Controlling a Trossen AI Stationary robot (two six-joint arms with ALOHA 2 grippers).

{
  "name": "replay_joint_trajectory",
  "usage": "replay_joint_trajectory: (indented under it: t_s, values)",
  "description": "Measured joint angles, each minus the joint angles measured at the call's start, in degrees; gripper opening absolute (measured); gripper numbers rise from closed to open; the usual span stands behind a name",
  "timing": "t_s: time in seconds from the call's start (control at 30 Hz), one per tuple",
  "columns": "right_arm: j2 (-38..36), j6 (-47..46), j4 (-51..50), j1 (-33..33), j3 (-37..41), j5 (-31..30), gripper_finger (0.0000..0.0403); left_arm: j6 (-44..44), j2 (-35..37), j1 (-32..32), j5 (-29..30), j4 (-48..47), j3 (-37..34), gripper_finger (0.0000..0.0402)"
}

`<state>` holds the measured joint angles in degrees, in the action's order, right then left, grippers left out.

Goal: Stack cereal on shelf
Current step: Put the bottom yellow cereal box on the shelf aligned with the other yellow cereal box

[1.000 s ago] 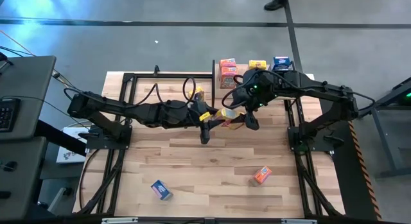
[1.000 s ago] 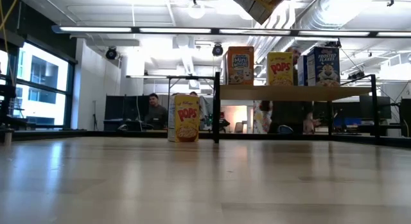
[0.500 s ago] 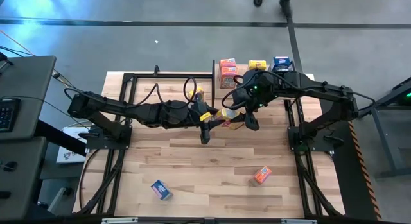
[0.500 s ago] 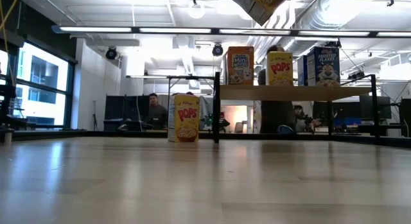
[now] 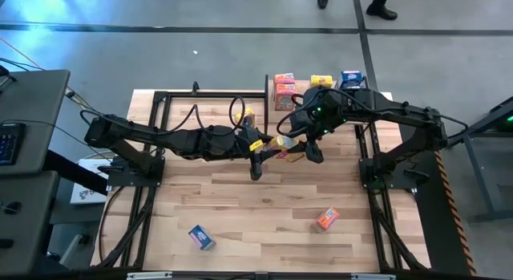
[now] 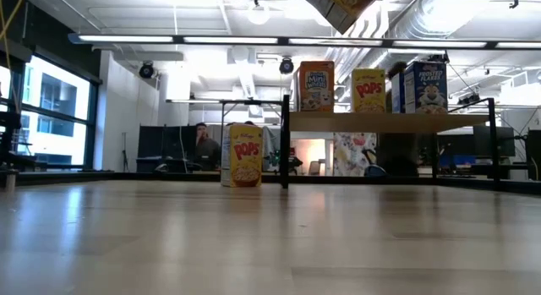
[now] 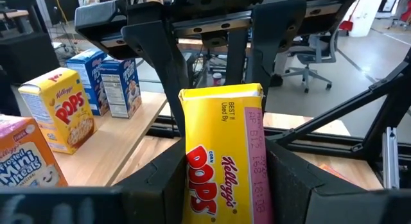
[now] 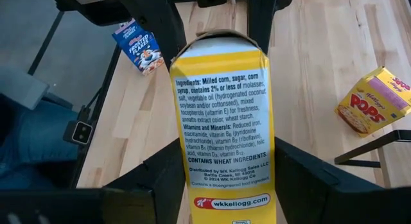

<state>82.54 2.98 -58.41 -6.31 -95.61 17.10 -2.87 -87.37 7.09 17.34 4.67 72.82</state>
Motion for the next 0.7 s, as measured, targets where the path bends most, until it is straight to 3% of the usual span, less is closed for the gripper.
replay_joint_trajectory:
  t_s: [0.33, 0.7]
  values:
    - [0.0, 0.0, 0.0, 0.0, 0.0, 0.0, 0.0196, 2.6, 0.0, 0.0, 0.0, 0.0, 0.0, 0.0160]
    - [0.0, -0.2, -0.1, 0.0, 0.0, -0.4, 0.0193, 4.0, 0.0, 0.0, 0.0, 0.4, 0.0, 0.0211]
